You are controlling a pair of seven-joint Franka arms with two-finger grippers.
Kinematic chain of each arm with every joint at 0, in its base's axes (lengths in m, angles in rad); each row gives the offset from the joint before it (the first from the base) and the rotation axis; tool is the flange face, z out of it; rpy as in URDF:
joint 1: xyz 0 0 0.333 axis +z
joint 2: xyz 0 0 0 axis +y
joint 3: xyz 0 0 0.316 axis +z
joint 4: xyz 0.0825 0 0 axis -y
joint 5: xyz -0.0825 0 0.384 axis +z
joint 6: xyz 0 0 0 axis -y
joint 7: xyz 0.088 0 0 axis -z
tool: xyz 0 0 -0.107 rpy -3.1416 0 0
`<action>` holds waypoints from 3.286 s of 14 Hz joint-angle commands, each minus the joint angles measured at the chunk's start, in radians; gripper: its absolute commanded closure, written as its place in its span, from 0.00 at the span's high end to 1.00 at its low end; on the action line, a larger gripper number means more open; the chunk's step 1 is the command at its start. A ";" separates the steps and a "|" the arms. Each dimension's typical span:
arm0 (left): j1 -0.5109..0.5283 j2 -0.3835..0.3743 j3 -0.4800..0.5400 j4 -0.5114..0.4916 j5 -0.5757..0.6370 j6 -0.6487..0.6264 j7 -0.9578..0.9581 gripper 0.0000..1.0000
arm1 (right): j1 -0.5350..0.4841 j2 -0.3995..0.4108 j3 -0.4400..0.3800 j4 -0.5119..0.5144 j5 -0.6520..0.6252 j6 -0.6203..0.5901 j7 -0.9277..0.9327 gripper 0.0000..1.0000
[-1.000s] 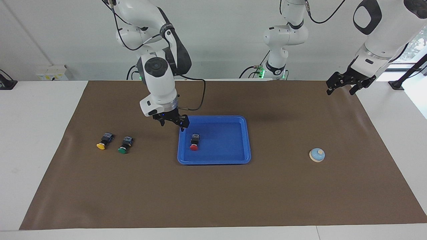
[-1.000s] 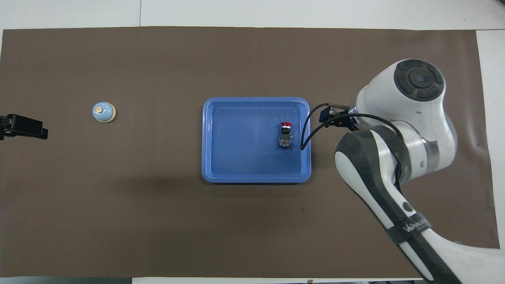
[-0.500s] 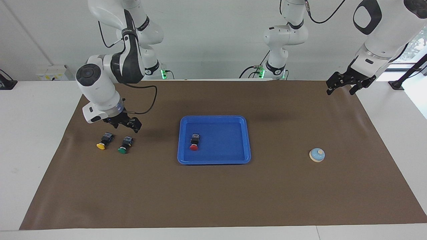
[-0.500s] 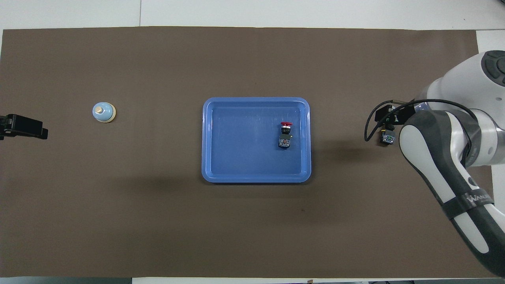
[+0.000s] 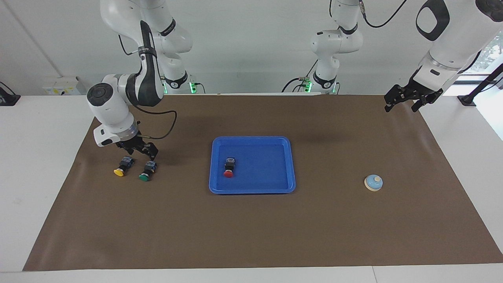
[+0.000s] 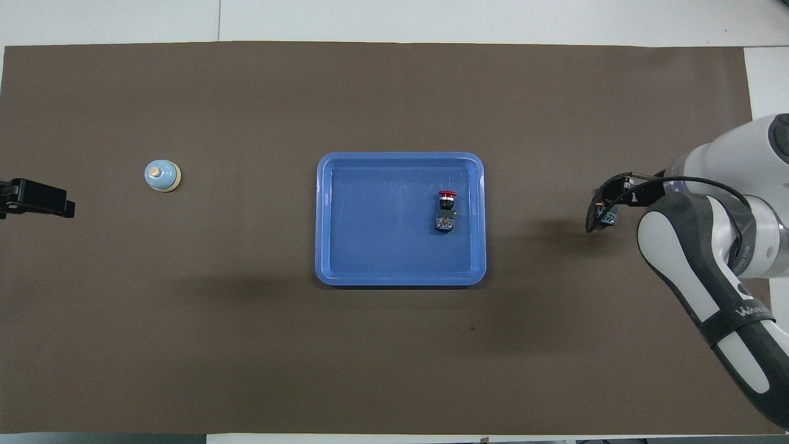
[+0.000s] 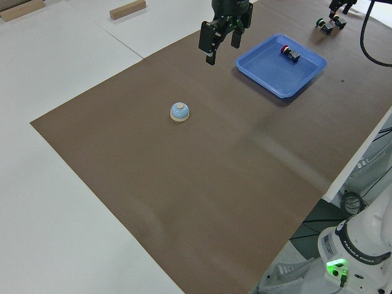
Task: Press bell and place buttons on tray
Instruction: 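Move the right gripper back and grasp the green-capped button, then carry the green button into the tray beside the red one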
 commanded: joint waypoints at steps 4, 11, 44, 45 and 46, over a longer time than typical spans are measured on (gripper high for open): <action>0.000 -0.006 0.003 0.004 0.004 -0.015 0.012 1.00 | -0.004 -0.025 0.009 -0.121 -0.013 0.170 -0.005 1.00; 0.000 -0.006 0.003 0.005 0.004 -0.015 0.012 1.00 | -0.002 0.059 0.009 -0.102 -0.013 0.267 0.024 1.00; 0.000 -0.006 0.003 0.005 0.004 -0.015 0.012 1.00 | 0.341 0.133 0.020 0.302 0.058 -0.110 0.339 0.00; 0.000 -0.006 0.003 0.005 0.004 -0.015 0.012 1.00 | 0.384 0.135 0.020 0.307 0.082 -0.110 0.349 0.00; 0.000 -0.006 0.003 0.005 0.004 -0.015 0.012 1.00 | 0.415 0.135 0.020 0.307 0.113 -0.109 0.354 0.00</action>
